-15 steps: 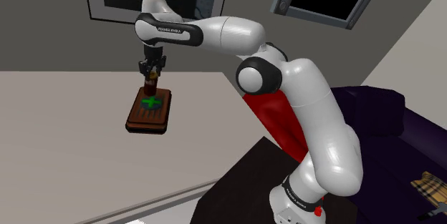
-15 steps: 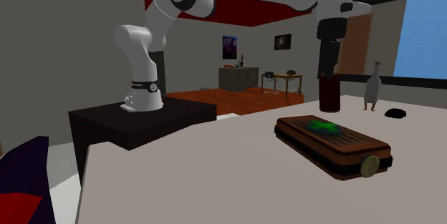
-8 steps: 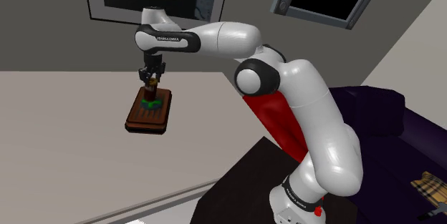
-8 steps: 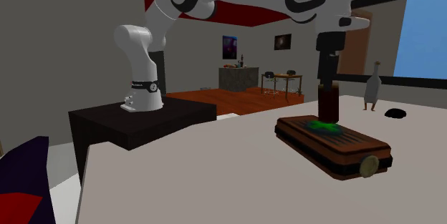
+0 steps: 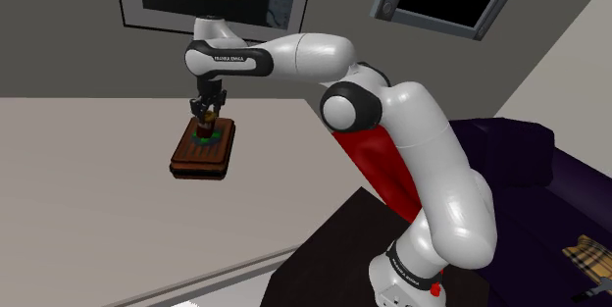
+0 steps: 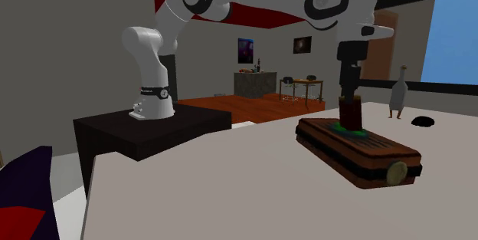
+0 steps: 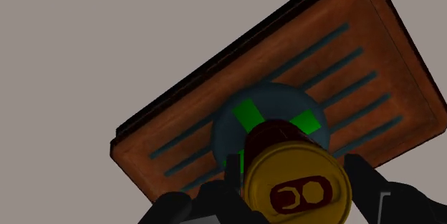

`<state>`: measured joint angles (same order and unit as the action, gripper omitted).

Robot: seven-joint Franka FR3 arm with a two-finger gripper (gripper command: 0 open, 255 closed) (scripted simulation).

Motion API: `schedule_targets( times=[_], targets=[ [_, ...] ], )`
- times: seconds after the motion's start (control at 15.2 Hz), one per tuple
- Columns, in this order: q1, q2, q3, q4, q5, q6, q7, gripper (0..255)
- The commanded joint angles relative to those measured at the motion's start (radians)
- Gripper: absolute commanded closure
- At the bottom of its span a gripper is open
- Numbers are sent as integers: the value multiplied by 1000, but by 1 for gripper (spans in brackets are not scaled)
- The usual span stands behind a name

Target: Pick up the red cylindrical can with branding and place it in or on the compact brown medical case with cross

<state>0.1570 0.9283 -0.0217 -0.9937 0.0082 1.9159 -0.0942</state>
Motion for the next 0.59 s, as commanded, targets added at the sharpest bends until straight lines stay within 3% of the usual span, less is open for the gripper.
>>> schedule_targets(
  times=[0.0, 0.07, 0.4, 0.53],
  targets=[
    [0, -3, 0, 3, 0, 1, 0, 255],
    [-1, -2, 0, 4, 0, 1, -1, 0],
    [0, -3, 0, 3, 0, 1, 0, 0],
    [0, -21, 0, 39, 0, -53, 0, 0]
  ],
)
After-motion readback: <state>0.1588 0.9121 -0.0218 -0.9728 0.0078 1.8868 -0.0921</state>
